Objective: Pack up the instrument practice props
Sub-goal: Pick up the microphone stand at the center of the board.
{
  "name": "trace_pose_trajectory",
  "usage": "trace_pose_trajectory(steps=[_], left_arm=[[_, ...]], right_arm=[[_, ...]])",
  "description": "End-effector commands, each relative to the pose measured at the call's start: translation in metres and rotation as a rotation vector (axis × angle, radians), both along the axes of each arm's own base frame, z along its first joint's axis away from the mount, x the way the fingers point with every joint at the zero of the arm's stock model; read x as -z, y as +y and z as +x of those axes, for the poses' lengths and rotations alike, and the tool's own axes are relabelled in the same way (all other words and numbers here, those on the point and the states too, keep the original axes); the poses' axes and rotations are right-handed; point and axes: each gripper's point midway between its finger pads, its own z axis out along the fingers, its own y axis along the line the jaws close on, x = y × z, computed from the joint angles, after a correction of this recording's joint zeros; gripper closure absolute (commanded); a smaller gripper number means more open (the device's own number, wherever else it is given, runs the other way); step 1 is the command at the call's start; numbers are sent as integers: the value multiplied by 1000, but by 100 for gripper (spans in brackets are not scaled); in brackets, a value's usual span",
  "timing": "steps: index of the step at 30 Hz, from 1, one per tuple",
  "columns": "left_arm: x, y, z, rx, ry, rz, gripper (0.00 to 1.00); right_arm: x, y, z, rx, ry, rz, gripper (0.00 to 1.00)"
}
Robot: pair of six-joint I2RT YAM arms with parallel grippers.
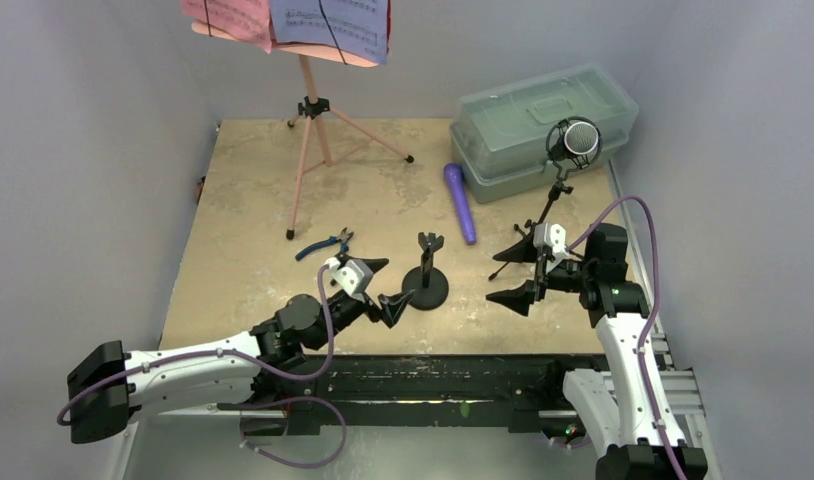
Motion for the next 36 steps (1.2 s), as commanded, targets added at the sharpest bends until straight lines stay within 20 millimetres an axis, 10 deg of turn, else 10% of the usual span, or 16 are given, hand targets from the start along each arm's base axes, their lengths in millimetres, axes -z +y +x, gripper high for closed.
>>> trace_pose_trajectory(steps=[1,36], left_arm=[[-8,13,6,-53,-104,-90,16],[23,-57,61,-10,-264,-197,43]], right_arm=[[-16,1,1,-10,-68,-4,12],[-12,-1,4,-3,-65,-17,12]])
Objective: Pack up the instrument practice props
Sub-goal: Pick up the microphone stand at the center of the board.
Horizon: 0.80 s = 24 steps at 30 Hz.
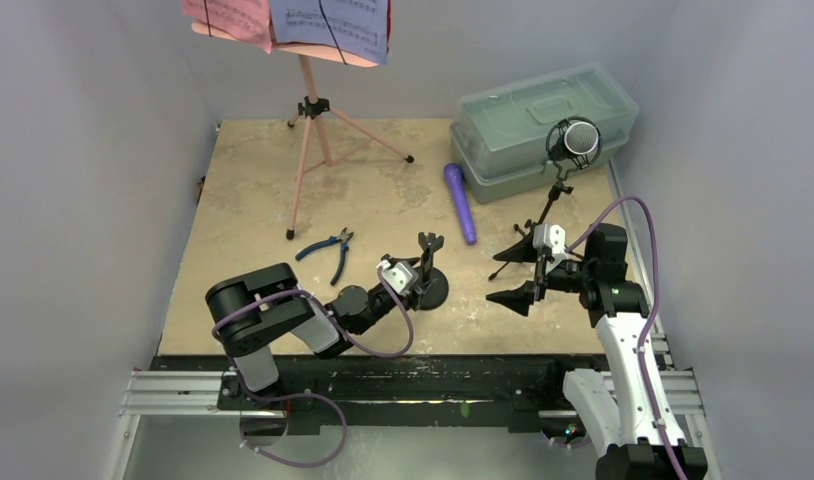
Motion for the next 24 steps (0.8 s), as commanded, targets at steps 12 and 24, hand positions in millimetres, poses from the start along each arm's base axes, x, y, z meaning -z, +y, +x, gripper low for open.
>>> trace_pose_trajectory(steps=[12,24], left_arm=[[-89,-8,7,28,-142,-321,58],[-98,-7,34,-38,-147,-318,100]], right_arm=[[-14,0,3,-5,-53,-7,12],[-14,0,3,-6,-53,-6,12]])
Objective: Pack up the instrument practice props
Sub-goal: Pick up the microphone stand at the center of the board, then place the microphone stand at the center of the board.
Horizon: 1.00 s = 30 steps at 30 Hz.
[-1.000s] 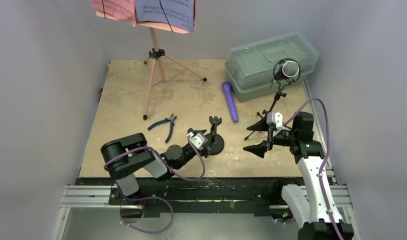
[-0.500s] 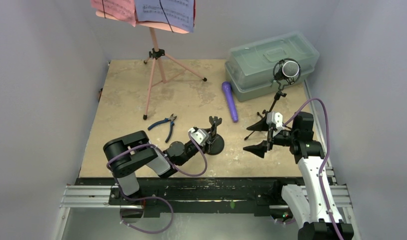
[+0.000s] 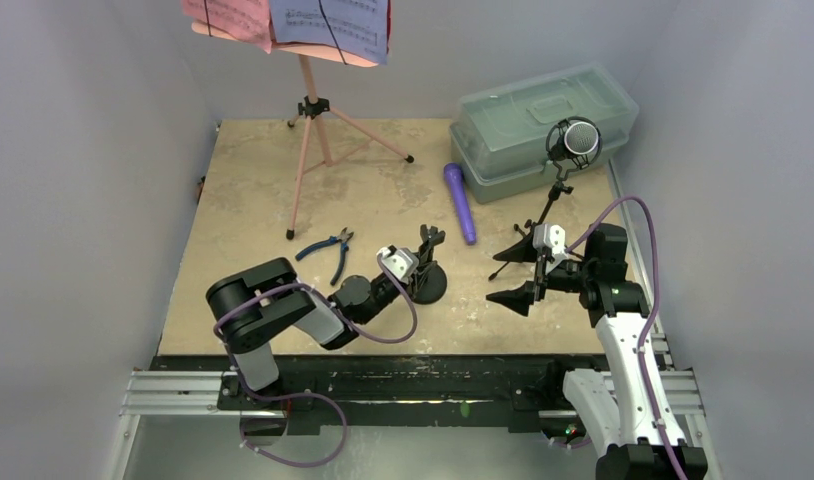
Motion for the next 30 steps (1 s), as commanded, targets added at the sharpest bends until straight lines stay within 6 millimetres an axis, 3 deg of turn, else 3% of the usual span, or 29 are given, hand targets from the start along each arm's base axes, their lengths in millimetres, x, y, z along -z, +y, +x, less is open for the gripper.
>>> trace_pose_trajectory(steps=[1,5,10,20,24,30], left_arm=[[-85,3,22,-52,-164,-246,100],[-100,2,53,-108,-181,-257,100],[-110,7,106,-180,-182,-312,100],[-88,4,208,-289,-168,-262,100],[-75,2,232,-314,-148,-240,100],[-52,-3,250,-331,-107,-203,100]], right_arm=[[-15,0,3,-5,-53,-5,12],[-14,0,3,-1,-54,-8,12],[-15,-1,5,9,-60,-17,12],[-16,-2,6,18,-68,-24,12],[-16,-3,6,21,-69,-27,12],[-15,-3,7,25,-67,-31,12]])
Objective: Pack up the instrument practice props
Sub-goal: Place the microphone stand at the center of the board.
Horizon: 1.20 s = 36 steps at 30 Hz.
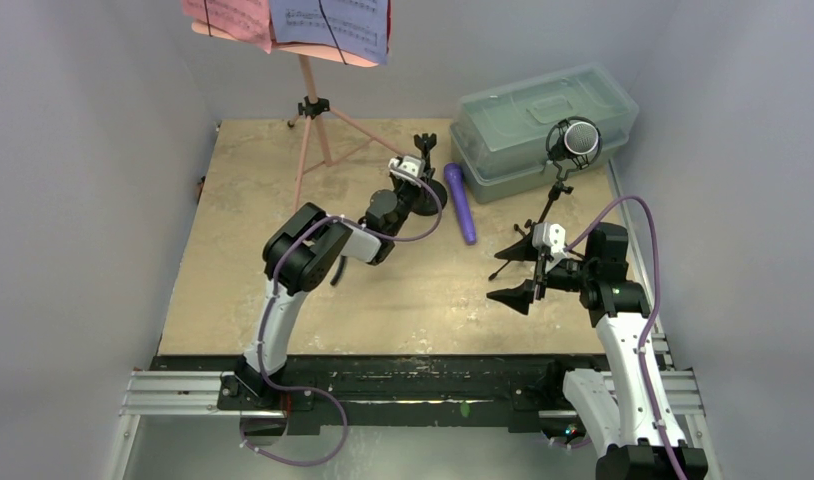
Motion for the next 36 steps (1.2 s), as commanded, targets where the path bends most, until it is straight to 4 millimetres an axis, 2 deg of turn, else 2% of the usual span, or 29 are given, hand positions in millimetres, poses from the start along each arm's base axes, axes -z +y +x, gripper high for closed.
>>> trace_pose_trajectory(steps=[1,2,3,7,8,10,14,19,20,24,30,36], left_arm=[[-33,-7,12,11,-69,-77,100],[-30,-9,13,15,-57,-72,100],[-27,-10,14,18,-45,-72,93],[-28,-2,4,17,-14,-111,36],[-30,1,0,12,-4,-122,28],[-36,11,-11,3,18,-143,19],[-43,25,-37,24,98,-147,14],[-45,29,-71,107,260,-98,13],[-53,30,-79,128,284,-89,12],[-62,31,-116,236,388,9,10],[-99,43,-160,326,407,14,9],[-97,74,-190,312,397,188,8]], right_arm=[[-15,-1,4,2,-62,-13,12],[-15,-1,4,3,-62,-14,12],[-14,-1,4,5,-60,-15,12],[-13,-2,6,13,-64,-24,12],[-13,-3,6,16,-67,-27,12],[-12,-4,7,21,-73,-35,12],[-11,-5,8,29,-83,-51,12],[-6,-11,12,50,-111,-100,11],[-5,-13,13,59,-117,-113,11],[-5,-23,19,103,-129,-143,9],[-20,-39,26,175,-139,-123,7],[-29,-59,37,293,-117,-155,7]])
